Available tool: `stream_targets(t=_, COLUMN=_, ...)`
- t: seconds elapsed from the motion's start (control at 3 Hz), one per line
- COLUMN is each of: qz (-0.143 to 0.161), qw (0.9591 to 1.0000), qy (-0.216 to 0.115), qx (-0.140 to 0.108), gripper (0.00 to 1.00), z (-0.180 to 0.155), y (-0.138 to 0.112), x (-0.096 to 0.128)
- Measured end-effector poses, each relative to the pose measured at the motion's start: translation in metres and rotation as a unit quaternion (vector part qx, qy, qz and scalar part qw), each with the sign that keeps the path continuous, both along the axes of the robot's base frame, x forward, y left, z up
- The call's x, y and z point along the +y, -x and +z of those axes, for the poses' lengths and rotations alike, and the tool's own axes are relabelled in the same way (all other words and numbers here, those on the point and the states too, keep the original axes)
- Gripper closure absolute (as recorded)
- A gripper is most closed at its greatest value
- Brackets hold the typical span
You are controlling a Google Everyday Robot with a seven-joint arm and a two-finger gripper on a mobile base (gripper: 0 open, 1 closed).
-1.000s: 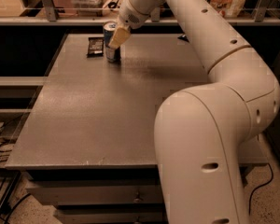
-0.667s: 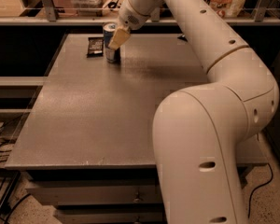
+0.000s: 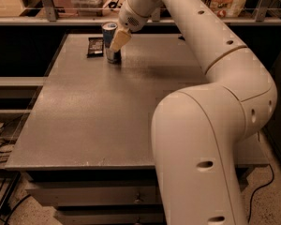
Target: Move redbull can near rxbar chocolate
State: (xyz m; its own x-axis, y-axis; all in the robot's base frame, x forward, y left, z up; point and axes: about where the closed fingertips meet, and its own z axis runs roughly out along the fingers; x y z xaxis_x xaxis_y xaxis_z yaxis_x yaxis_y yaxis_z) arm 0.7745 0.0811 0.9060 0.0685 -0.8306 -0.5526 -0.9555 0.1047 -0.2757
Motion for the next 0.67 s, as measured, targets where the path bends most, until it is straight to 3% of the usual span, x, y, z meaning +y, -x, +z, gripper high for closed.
stream_targets(t=0.33, qz=-0.013, qw=0.9999, qy=0.004, qx=0.0, gripper=0.0, z=0.0071, y=0.0073, x=-0.01)
stream_targets(t=0.67, qz=-0.012, qw=0.9999, qy=0.004, qx=0.0, gripper=0.0, z=0.0071, y=0.0076, x=-0.0097)
